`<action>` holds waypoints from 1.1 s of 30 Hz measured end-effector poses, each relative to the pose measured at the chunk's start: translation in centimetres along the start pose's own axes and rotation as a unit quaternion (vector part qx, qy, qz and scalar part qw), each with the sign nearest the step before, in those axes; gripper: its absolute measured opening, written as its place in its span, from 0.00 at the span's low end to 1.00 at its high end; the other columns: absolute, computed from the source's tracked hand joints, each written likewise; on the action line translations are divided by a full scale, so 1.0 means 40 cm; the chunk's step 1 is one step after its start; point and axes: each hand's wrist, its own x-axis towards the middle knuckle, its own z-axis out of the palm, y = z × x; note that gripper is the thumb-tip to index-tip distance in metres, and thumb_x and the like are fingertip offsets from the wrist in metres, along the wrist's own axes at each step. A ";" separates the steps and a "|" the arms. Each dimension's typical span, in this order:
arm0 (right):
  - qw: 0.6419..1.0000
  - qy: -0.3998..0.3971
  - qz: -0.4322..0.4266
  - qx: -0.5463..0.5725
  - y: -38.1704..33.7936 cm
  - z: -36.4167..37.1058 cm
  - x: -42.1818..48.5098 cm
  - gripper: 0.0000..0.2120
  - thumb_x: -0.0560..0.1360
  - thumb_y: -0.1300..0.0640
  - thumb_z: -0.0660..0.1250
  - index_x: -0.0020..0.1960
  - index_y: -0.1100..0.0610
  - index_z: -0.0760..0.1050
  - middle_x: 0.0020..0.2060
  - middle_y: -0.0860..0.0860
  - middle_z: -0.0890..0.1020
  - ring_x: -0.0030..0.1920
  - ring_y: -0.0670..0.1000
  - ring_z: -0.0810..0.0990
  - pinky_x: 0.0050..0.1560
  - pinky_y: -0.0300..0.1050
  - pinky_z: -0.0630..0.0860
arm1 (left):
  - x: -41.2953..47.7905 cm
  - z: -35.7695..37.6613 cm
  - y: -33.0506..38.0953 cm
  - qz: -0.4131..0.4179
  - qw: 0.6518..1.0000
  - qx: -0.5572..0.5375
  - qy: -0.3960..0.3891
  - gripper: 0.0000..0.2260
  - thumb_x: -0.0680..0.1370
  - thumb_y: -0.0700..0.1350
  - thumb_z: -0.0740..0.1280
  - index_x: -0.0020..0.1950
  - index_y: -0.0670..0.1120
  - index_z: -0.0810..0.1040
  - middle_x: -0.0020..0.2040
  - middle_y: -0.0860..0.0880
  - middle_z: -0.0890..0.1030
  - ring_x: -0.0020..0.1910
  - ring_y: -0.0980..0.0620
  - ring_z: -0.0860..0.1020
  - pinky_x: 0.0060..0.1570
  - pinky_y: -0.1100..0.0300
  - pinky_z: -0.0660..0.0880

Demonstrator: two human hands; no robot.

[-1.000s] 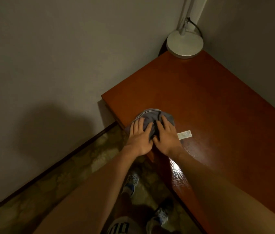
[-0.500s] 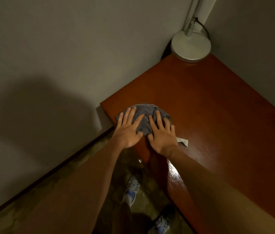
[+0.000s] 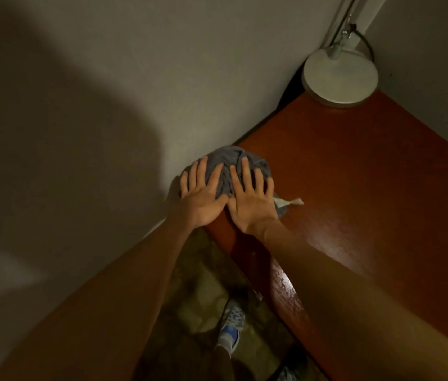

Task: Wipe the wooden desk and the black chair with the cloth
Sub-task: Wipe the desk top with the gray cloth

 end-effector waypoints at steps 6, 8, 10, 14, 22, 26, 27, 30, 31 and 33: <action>1.000 -0.014 0.003 0.017 0.009 0.022 -0.099 0.30 0.83 0.42 0.40 0.81 0.51 0.34 0.79 0.53 0.32 0.79 0.56 0.35 0.77 0.58 0.36 | -0.082 0.048 0.024 0.051 0.996 0.068 0.016 0.31 0.83 0.58 0.48 0.81 0.52 0.37 0.80 0.44 0.31 0.78 0.44 0.31 0.75 0.44 0.31; 1.000 -0.018 -0.004 0.012 0.024 0.040 -0.169 0.31 0.81 0.41 0.35 0.81 0.51 0.34 0.78 0.53 0.31 0.79 0.56 0.34 0.76 0.58 0.35 | -0.130 0.066 0.042 0.066 0.994 0.082 -0.011 0.31 0.83 0.56 0.49 0.81 0.52 0.35 0.78 0.44 0.28 0.77 0.44 0.27 0.74 0.44 0.29; 1.000 -0.019 -0.001 0.022 0.048 0.054 -0.240 0.33 0.78 0.41 0.33 0.80 0.51 0.33 0.78 0.53 0.31 0.79 0.56 0.34 0.77 0.58 0.35 | -0.185 0.085 0.074 0.074 0.993 0.081 -0.038 0.32 0.84 0.56 0.50 0.80 0.52 0.33 0.76 0.45 0.24 0.74 0.44 0.24 0.73 0.44 0.27; 0.999 -0.014 0.017 0.025 0.102 0.105 -0.371 0.32 0.80 0.42 0.36 0.80 0.51 0.33 0.78 0.53 0.30 0.79 0.55 0.32 0.78 0.58 0.36 | -0.287 0.136 0.151 0.084 0.991 0.085 -0.060 0.32 0.84 0.55 0.49 0.79 0.53 0.31 0.75 0.45 0.23 0.73 0.44 0.23 0.72 0.43 0.26; 0.998 0.011 0.056 0.037 0.214 0.178 -0.642 0.32 0.79 0.41 0.32 0.79 0.52 0.30 0.77 0.55 0.30 0.78 0.56 0.31 0.78 0.59 0.36 | -0.455 0.266 0.318 0.122 0.984 0.131 -0.022 0.32 0.79 0.58 0.46 0.81 0.51 0.39 0.78 0.42 0.33 0.77 0.43 0.29 0.72 0.44 0.28; 0.996 0.019 0.079 0.041 0.287 0.217 -0.778 0.31 0.81 0.42 0.36 0.80 0.52 0.32 0.78 0.55 0.30 0.78 0.55 0.30 0.78 0.58 0.36 | -0.531 0.319 0.427 0.142 0.975 0.141 -0.093 0.33 0.83 0.57 0.49 0.76 0.53 0.28 0.71 0.46 0.20 0.69 0.44 0.19 0.70 0.43 0.25; 0.995 0.020 0.086 0.045 0.302 0.223 -0.805 0.31 0.81 0.42 0.37 0.80 0.51 0.32 0.78 0.55 0.31 0.78 0.55 0.30 0.78 0.58 0.36 | -0.548 0.330 0.449 0.145 0.974 0.148 -0.092 0.33 0.84 0.57 0.50 0.77 0.53 0.29 0.72 0.45 0.21 0.71 0.44 0.21 0.71 0.42 0.27; 0.992 0.025 0.109 0.057 0.361 0.242 -0.910 0.32 0.80 0.42 0.35 0.80 0.51 0.33 0.78 0.55 0.31 0.78 0.55 0.30 0.78 0.58 0.36 | -0.609 0.377 0.537 0.167 0.968 0.163 -0.093 0.33 0.84 0.57 0.51 0.80 0.52 0.33 0.74 0.44 0.23 0.73 0.42 0.24 0.73 0.40 0.29; 0.992 0.023 0.114 0.058 0.380 0.247 -0.941 0.32 0.80 0.41 0.33 0.80 0.51 0.33 0.78 0.55 0.31 0.78 0.55 0.30 0.78 0.58 0.36 | -0.625 0.389 0.563 0.175 0.965 0.168 -0.102 0.34 0.84 0.56 0.52 0.80 0.52 0.33 0.74 0.43 0.23 0.73 0.42 0.24 0.73 0.40 0.29; 0.990 0.027 0.123 0.065 0.417 0.260 -1.002 0.32 0.79 0.41 0.33 0.80 0.52 0.34 0.78 0.55 0.32 0.78 0.55 0.30 0.78 0.58 0.36 | -0.661 0.407 0.614 0.190 0.960 0.166 -0.122 0.34 0.84 0.56 0.52 0.80 0.51 0.33 0.76 0.42 0.24 0.74 0.41 0.24 0.73 0.40 0.29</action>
